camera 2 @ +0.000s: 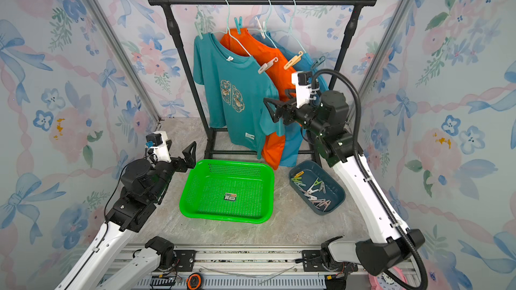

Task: Use clothespins to secure the t-shirt on both sides of the hanger
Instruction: Hang the hanger on the clothesline, then reset both arms

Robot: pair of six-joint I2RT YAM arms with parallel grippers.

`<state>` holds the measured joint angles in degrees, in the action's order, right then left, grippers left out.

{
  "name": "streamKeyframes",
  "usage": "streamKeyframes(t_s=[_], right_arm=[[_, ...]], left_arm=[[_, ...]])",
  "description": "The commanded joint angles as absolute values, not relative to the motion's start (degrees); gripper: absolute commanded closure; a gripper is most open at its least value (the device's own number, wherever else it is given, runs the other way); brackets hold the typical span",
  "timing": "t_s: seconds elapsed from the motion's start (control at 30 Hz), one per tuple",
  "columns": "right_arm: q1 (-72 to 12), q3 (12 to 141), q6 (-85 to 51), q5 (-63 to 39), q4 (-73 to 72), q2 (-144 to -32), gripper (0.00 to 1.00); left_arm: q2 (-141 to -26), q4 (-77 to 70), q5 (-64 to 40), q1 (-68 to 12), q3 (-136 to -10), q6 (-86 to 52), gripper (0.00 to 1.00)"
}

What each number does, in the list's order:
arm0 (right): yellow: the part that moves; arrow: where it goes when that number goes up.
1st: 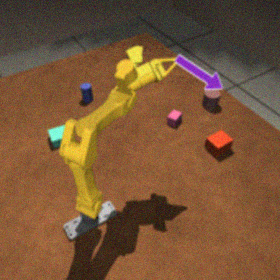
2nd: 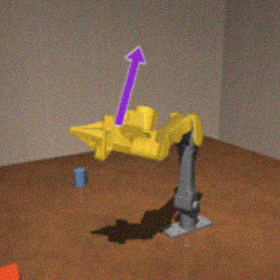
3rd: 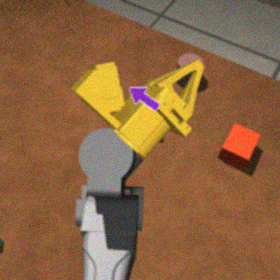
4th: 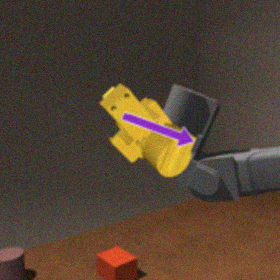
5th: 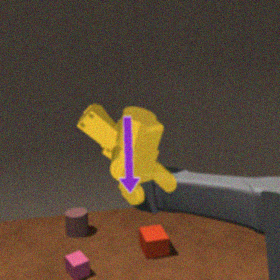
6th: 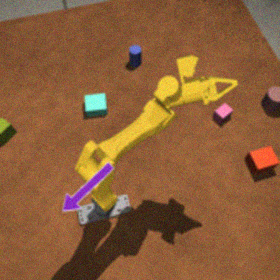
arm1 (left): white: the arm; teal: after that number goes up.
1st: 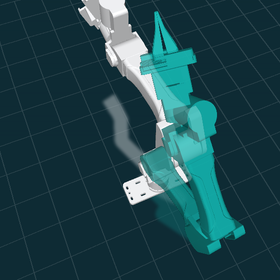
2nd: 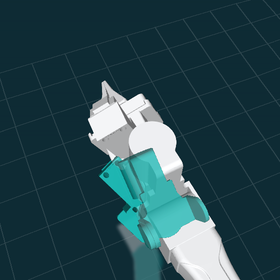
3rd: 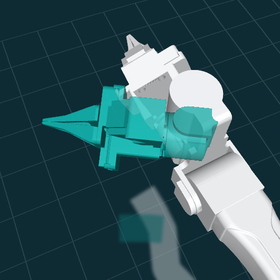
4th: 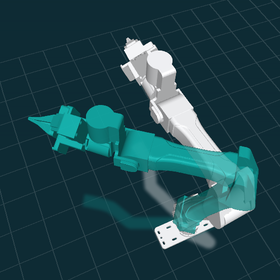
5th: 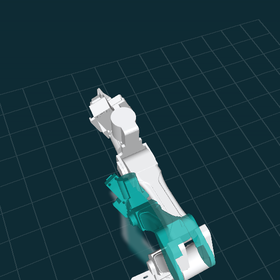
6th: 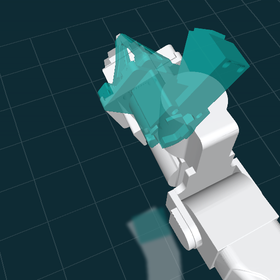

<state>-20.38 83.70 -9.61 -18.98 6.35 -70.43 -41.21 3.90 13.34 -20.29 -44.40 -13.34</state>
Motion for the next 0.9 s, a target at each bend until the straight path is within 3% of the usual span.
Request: streamKeyframes(t_s=[0.0, 0.17, 0.3, 0.5, 0.7, 0.87], right_arm=[[-17.2, 70.0, -12.3, -12.3, 0.7, -62.3, 0.04], [-12.4, 45.7, -10.4, 1.3, -7.1, -51.2, 0.04], [-6.9, 33.9, -11.2, 11.5, -12.6, -51.2, 0.04], [-2.2, 20.5, -7.8, 16.5, -33.9, -61.0, 0.04], [-1.6, 18.7, -4.9, 15.7, -44.6, -73.6, 0.04], [-1.6, 17.1, -4.5, 15.5, -55.2, -82.6, 0.04]], left_arm=[[-42.1, 3.5, 20.3, -17.7, -40.3, -15.9, 0.03], [-43.5, -2.5, 27.8, -13.8, -33.3, -18.7, 0.02], [-46.3, -7.7, 27.8, -8.9, -29.6, -19.5, 0.02], [-62.7, -14.3, 23.1, -5.0, -30.4, -18.8, 0.02], [-73.4, -22.5, 22.6, -3.5, -29.5, -14.6, 0.02], [-80.1, -24.2, 16.1, 0.3, -30.8, -11.8, 0.02]])
